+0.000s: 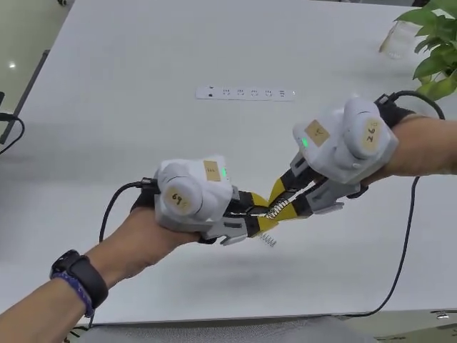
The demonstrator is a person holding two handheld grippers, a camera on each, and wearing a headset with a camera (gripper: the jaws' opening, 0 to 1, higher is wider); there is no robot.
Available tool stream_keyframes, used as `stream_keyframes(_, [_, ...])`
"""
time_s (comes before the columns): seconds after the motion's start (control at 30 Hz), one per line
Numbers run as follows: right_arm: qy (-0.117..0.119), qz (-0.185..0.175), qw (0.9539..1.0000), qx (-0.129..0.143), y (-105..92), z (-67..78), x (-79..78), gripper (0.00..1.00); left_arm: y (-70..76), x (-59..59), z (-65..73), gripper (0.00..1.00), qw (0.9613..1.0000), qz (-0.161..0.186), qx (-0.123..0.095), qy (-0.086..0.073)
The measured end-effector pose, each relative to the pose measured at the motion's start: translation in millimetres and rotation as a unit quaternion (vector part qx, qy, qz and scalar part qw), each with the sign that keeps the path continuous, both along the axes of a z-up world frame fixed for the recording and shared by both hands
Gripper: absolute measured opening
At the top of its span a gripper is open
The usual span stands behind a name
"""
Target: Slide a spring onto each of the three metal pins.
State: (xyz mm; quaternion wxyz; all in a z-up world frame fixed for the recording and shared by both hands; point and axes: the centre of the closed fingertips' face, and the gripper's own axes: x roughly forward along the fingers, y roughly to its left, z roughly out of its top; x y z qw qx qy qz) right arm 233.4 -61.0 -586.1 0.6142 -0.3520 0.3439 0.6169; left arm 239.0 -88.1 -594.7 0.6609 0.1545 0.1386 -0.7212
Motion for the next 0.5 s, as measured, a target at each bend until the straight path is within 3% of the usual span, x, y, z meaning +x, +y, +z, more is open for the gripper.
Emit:
stream_keyframes(0.33, [-0.007,0.000,1.0000,-0.002,1.3,-0.8,3.9,0.08,0.8,4.8,-1.3,0.03,1.0000,0.007,0.001,-0.002])
stream_keyframes(0.5, [-0.006,0.001,1.0000,-0.008,1.0,-4.6,6.0,0.08,3.0,7.3,-4.4,0.06,0.9998,0.016,0.003,0.007])
